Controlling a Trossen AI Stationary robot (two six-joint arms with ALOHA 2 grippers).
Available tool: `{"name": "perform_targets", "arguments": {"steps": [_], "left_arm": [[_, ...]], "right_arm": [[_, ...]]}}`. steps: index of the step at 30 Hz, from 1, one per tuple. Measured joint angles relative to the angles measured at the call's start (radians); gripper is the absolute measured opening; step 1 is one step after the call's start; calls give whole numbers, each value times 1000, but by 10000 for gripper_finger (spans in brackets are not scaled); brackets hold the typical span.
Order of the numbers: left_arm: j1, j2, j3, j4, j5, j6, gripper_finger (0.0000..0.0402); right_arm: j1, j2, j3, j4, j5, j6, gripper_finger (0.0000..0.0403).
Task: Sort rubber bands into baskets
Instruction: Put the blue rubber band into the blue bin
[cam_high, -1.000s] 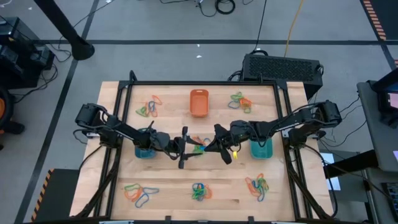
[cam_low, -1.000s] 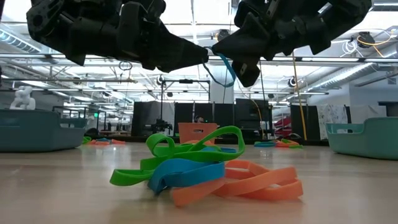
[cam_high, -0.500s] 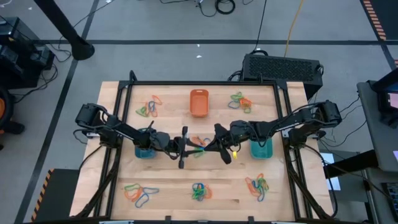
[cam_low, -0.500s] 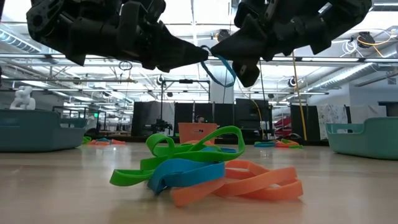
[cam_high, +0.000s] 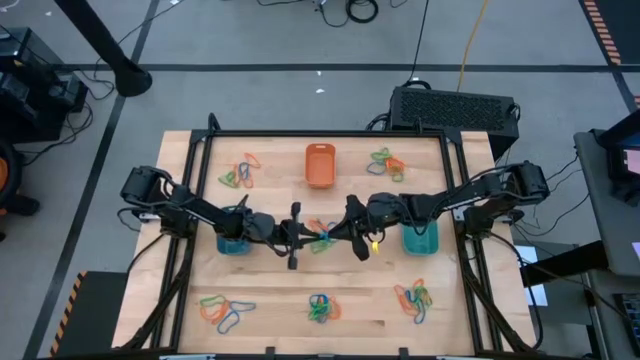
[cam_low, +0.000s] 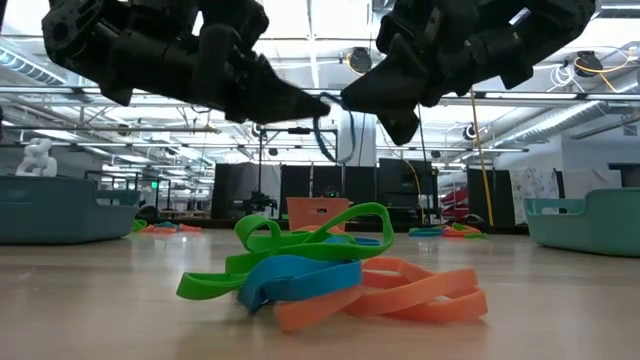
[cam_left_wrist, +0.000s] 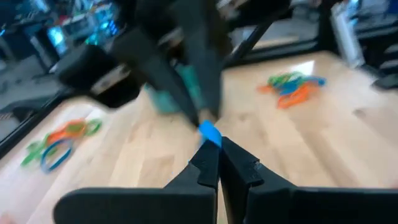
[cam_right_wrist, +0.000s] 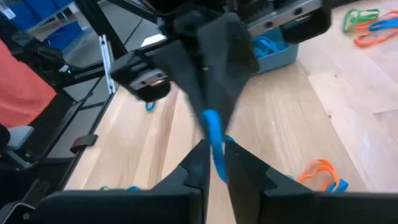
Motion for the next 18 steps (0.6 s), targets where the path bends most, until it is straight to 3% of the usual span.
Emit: {"name": "perform_targets", "arguments": {"steps": [4,18], "left_arm": [[0,-68,0,-167,-44,-96,4],[-2,-489,0,-1050,-100,-604,2]], "right_arm": [[2,0,0,-15,-4,-16,63],[-2,0,0,-28,-6,-125,70]]}}
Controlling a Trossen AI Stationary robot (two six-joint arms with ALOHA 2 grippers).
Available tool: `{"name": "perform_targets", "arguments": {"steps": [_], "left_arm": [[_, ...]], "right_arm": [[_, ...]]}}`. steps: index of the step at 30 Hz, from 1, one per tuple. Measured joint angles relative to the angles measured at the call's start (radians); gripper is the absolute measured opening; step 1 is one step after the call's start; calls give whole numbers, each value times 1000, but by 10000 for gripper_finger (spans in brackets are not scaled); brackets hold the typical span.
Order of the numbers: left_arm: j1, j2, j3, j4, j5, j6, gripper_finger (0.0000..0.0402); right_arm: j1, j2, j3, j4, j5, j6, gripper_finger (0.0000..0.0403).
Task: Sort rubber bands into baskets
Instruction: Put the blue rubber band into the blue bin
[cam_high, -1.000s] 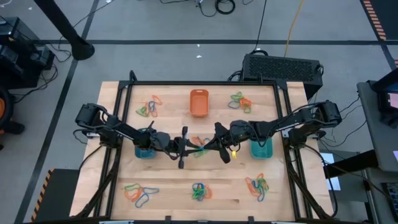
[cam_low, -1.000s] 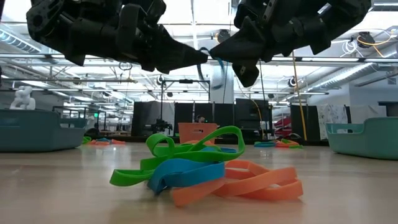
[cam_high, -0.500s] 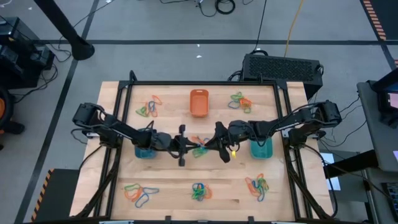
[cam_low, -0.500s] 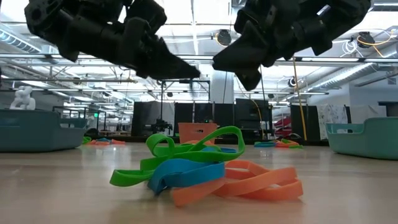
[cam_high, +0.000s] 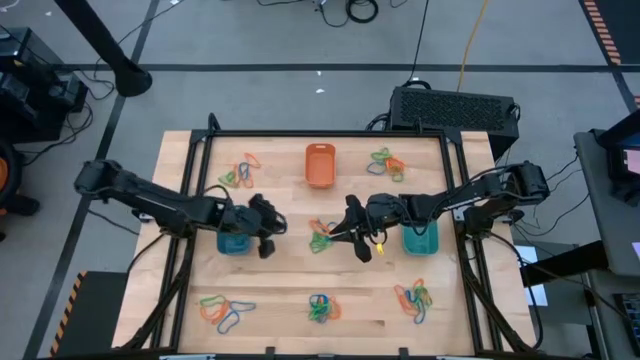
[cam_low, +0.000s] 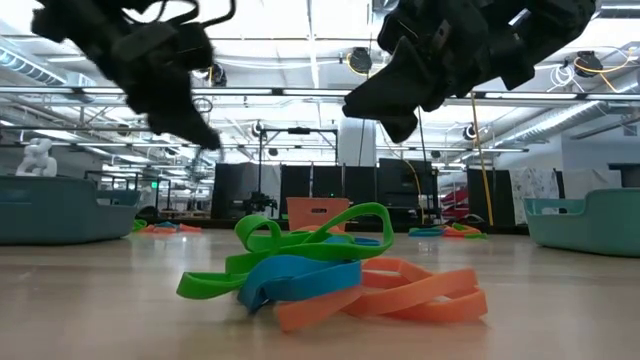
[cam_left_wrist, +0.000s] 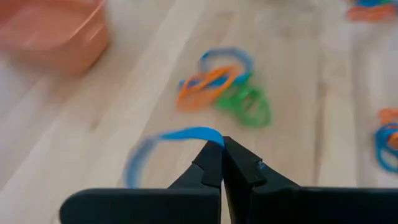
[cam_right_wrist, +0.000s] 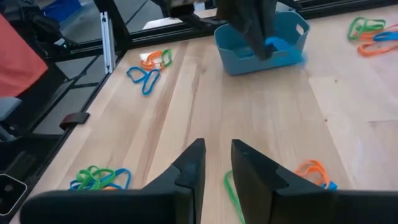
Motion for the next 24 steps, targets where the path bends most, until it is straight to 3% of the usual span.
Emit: {"name": "perform_targets", "arguments": {"steps": [6,11,19,24], "left_arm": [[3,-123,0,-358,-22,-266,2],[2,-141,0,-597,-25,-461,2],[0,-138,0,-765,32,-615,2],[0,-118,0,-788,43,-633,2]], "right_arm": [[0,0,0,-3,0,17,70],[0,0,0,-4,0,18,70],[0,0,0,-5,0,17,70],[0,0,0,-5,0,15,70]]}}
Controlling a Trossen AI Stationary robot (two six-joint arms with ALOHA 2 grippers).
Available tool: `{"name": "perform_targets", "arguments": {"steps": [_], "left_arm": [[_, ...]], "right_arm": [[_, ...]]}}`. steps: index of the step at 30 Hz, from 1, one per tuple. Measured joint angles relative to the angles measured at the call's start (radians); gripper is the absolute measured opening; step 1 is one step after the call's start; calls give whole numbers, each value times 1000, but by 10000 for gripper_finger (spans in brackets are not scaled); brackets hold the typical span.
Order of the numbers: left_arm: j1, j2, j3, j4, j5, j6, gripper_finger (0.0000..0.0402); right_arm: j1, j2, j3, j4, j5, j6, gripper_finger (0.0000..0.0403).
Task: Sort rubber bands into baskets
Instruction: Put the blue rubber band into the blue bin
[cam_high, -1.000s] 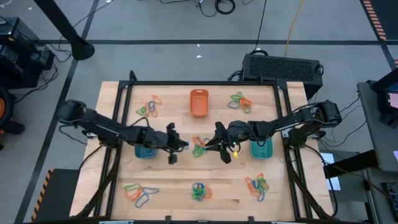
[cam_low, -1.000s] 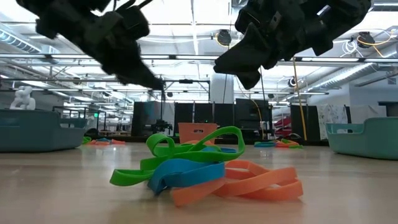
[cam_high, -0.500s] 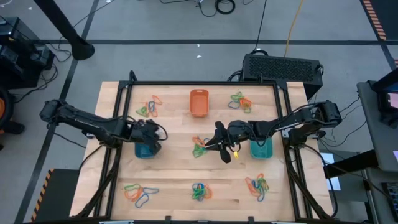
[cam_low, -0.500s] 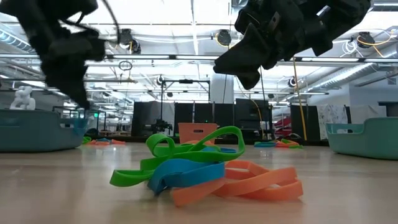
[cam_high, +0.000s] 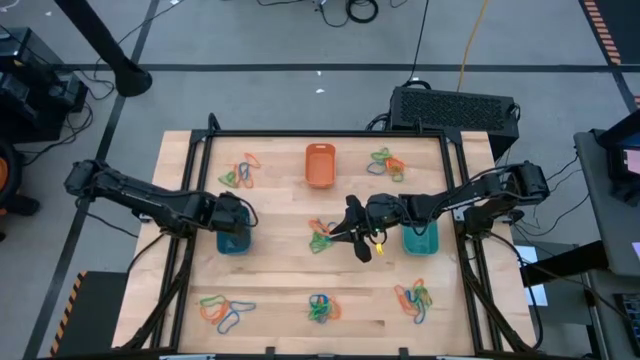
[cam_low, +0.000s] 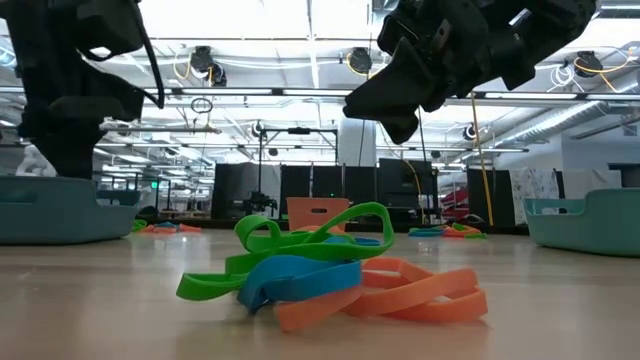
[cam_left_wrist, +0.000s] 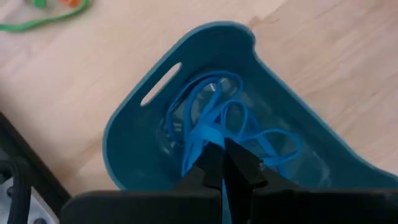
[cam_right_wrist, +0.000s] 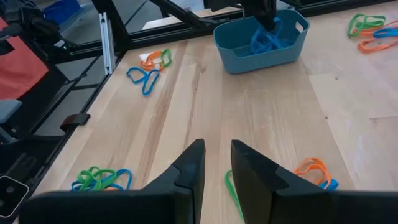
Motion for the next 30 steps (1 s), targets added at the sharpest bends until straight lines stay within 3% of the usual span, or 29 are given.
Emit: {"name": "perform_targets", "arguments": {"steps": [13,23,30], "left_arm": [[1,11,0,99,58,197,74],[1,11,0,100,55,237,147],[3,11,54,92,158,337,158]], "right_arm": [[0,0,0,-10,0,0,70],[0,0,0,-10,0,0,70],[0,0,0,-10,1,0,70]]}}
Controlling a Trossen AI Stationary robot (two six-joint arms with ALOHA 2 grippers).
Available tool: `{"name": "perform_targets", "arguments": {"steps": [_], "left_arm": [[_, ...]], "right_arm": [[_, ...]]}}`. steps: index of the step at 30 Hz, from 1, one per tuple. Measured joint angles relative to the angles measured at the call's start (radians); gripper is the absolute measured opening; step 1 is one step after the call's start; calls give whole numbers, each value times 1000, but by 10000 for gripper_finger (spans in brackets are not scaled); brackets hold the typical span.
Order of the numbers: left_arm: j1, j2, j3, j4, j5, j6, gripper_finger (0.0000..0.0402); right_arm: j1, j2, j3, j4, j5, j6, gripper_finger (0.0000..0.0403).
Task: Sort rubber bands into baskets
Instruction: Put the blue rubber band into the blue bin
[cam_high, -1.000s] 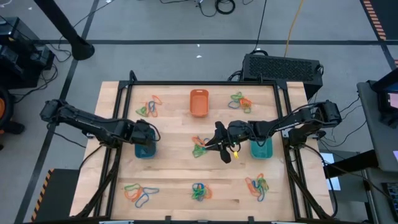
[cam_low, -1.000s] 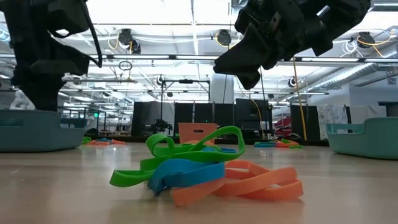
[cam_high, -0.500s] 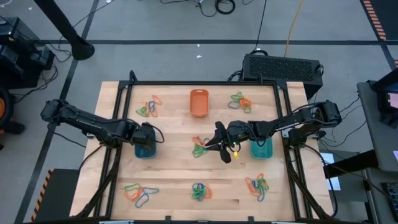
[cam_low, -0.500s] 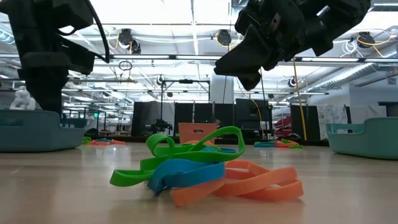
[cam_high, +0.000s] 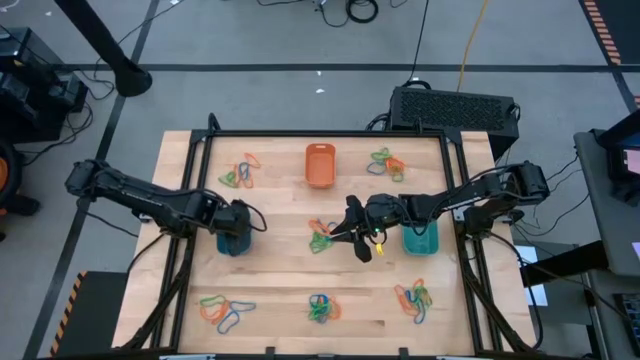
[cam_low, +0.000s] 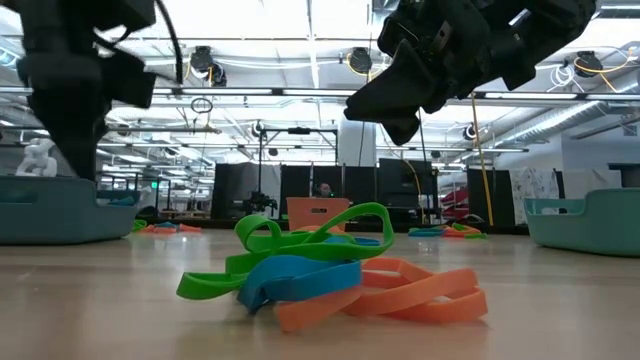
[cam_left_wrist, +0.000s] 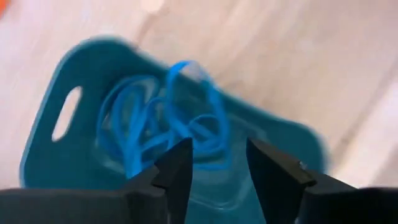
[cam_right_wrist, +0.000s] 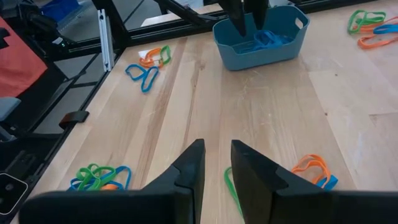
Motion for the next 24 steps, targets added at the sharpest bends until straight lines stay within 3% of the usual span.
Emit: {"name": "perform_targets", "arguments": {"steps": [9,16,18,22,24], "left_arm": [[-5,0,150,-3,0,50,158],[-93,7,160,190,85,105,158],[-120,16,160,248,60,147,158],[-153,61,153,398,-93,255,158],[-154,104,143,473,-86,316,158]], "right_arm": [[0,0,0,0,0,15,70],[0,0,0,0,0,22,70],[0,0,0,-4,0,19,70],[0,0,0,-72,23,33,70],[0,0,0,-140,54,43,70]]}}
